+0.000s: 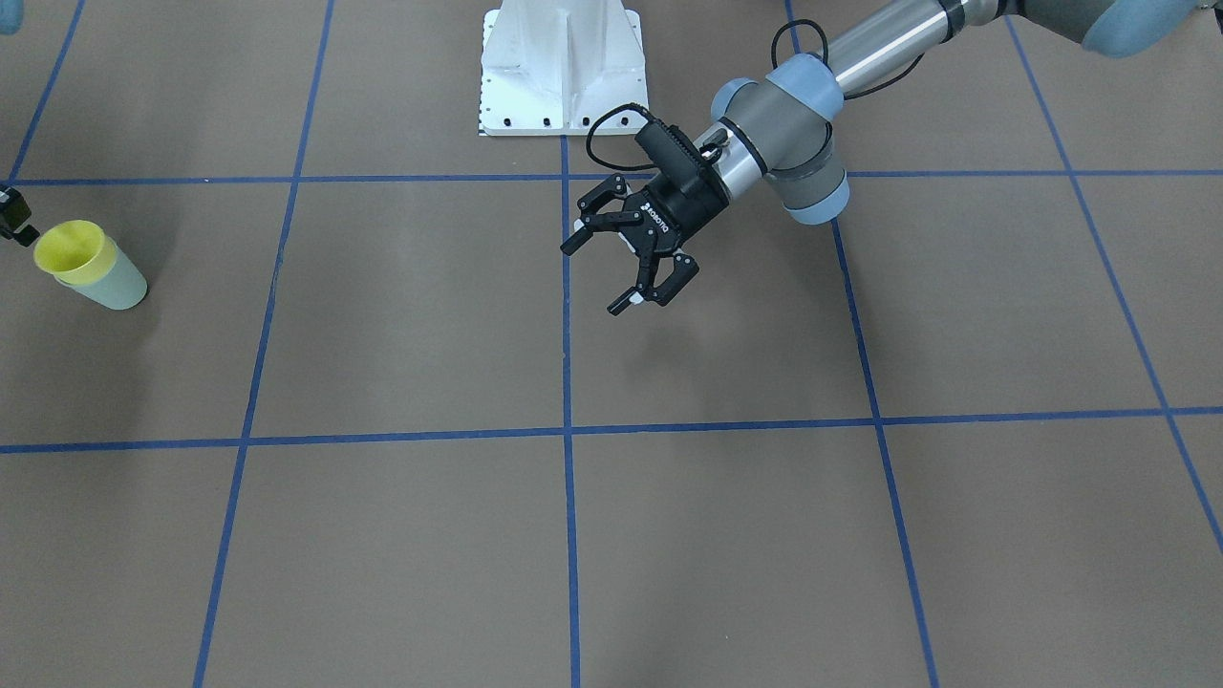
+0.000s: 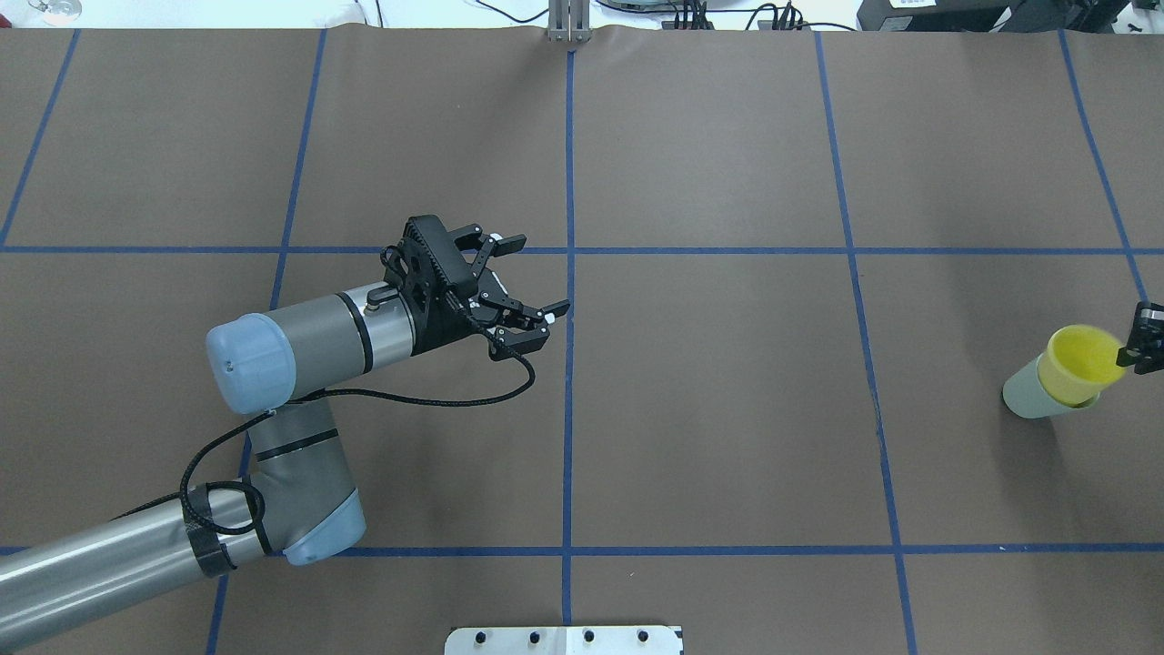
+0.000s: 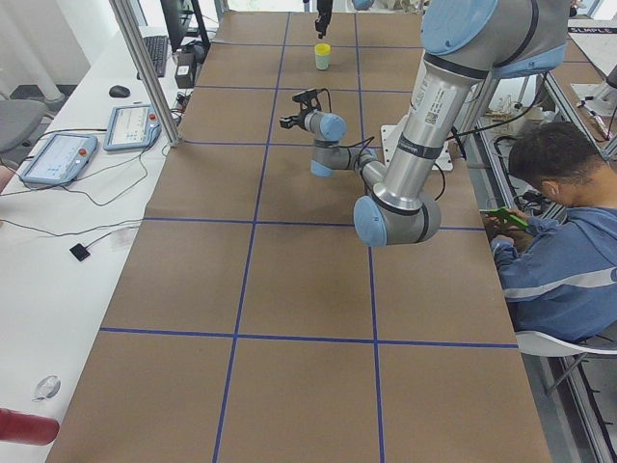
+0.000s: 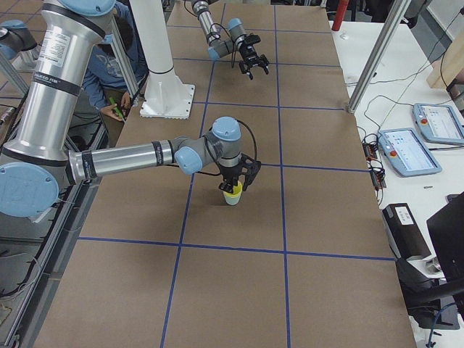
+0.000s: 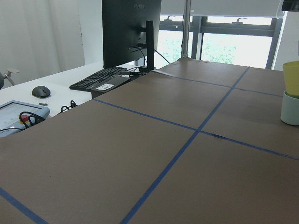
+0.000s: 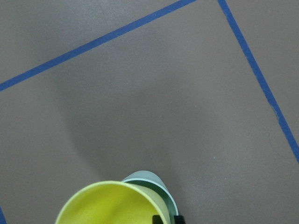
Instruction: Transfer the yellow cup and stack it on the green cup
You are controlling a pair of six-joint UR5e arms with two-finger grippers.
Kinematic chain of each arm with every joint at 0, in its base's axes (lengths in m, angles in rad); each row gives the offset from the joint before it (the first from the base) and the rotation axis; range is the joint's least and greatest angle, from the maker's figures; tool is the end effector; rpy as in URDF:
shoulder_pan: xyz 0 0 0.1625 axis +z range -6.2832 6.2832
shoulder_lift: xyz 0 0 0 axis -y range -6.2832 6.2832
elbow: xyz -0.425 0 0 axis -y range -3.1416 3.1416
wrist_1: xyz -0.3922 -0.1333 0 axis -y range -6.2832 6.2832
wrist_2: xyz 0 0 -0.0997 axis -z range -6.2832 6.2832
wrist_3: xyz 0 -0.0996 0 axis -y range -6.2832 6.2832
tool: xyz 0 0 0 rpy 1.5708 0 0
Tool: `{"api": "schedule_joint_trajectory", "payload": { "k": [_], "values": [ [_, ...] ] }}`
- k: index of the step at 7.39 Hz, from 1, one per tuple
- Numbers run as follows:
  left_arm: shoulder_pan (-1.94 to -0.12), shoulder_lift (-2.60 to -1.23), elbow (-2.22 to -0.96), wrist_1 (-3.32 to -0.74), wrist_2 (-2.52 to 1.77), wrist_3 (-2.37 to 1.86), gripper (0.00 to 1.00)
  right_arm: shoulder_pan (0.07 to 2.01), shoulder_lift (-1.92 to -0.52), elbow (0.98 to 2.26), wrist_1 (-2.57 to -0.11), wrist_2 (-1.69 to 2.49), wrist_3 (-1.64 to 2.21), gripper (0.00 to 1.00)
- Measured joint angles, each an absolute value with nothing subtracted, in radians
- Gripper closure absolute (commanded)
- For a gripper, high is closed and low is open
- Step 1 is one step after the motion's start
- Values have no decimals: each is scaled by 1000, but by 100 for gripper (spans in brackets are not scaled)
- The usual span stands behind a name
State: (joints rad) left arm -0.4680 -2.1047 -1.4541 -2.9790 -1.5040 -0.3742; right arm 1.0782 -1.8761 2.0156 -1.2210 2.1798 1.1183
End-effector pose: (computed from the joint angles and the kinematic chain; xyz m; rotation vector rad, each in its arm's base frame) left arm 0.5133 -0.4163 0.2479 1.3986 1.2086 0.4513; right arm -0.1158 -0.3771 0.5386 -0.1027 -0.7611 0.4461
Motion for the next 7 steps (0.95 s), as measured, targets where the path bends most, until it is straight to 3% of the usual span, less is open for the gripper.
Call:
{"api": "schedule_joint_trajectory", "payload": {
  "k": [3,4,7],
  "values": [
    [-469,-2099,-1452,-2979,-1492,-374,1,1076,-1874,2015,-1211,2179,1118,39],
    [-474,-2081,-1452,-2978,-1469,-374,1,1077,-1872,2014,-1183,2177,1118,0],
    [-609,-1990,-1407,-2923,-1464,-395,1,1092,-1851,2010,-1123,2134,1118,0]
  ]
}}
